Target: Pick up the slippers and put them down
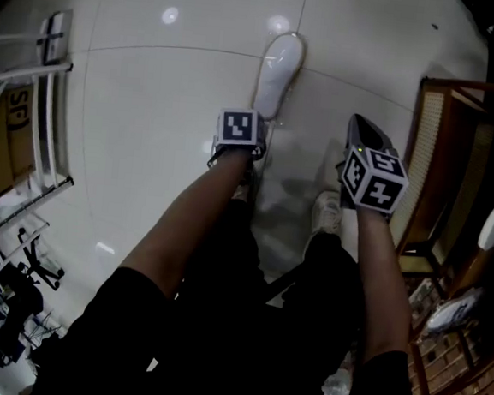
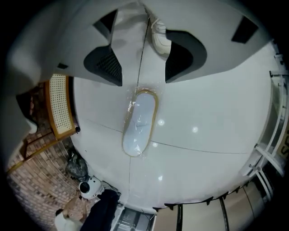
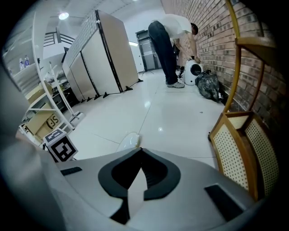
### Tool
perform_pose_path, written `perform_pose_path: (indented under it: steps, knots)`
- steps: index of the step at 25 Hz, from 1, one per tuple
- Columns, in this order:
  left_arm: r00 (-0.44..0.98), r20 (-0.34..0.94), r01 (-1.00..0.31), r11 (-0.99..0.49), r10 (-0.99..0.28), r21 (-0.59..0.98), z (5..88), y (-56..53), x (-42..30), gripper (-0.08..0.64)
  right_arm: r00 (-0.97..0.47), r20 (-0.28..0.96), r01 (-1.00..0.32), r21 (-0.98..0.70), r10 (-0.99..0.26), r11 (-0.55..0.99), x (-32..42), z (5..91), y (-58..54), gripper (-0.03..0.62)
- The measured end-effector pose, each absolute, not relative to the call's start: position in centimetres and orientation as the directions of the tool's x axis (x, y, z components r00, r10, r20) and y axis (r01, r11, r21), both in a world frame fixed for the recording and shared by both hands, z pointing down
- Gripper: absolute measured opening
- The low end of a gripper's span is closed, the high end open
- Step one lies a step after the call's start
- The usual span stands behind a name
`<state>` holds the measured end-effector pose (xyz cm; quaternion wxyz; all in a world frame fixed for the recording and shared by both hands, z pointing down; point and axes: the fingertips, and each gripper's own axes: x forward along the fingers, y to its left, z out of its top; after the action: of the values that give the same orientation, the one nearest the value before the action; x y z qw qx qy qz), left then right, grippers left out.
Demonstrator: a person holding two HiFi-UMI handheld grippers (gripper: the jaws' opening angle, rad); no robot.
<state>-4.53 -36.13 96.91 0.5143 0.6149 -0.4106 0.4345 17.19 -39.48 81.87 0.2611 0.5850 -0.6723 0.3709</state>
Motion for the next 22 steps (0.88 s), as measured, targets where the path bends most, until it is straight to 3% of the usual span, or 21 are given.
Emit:
perform_pose_path:
  steps: [6,11,15,19,22]
  knots:
    - [0.360,0.912,-0.929,-0.165,-0.196,0.331,89.3,-40.3,-3.4,0.299,-0.142,0.734,-0.987,-0.152,-0.664,0.043,18.2,75.6,-41.3,0.008]
    - [0.495,0.801,-0.864,-0.286,-0.337,0.414,77.8,-44.1,0.0,0.291,-0.128,0.656,-0.991,-0.116,-0.744,0.069,17.3,67.1,-42.8,0.008]
    - [0.383,0.800,-0.910,-0.339,-0.462,0.240,68.7,-44.8,-3.5,0.221,-0.156,0.571,-0.986,-0.142,-0.806,0.091,16.1,59.7,-42.2,0.008]
    - [0.512,0.538,-0.855,-0.455,-0.669,0.248,57.5,-45.1,-2.5,0.202,-0.143,0.506,-0.990,-0.088,-0.851,0.114,15.5,53.2,-38.8,0.008]
    - [0.540,0.301,-0.836,-0.541,-0.786,0.087,47.4,-45.0,-2.6,0.202,-0.128,0.385,-0.992,-0.036,-0.914,0.124,15.3,46.8,-37.7,0.009]
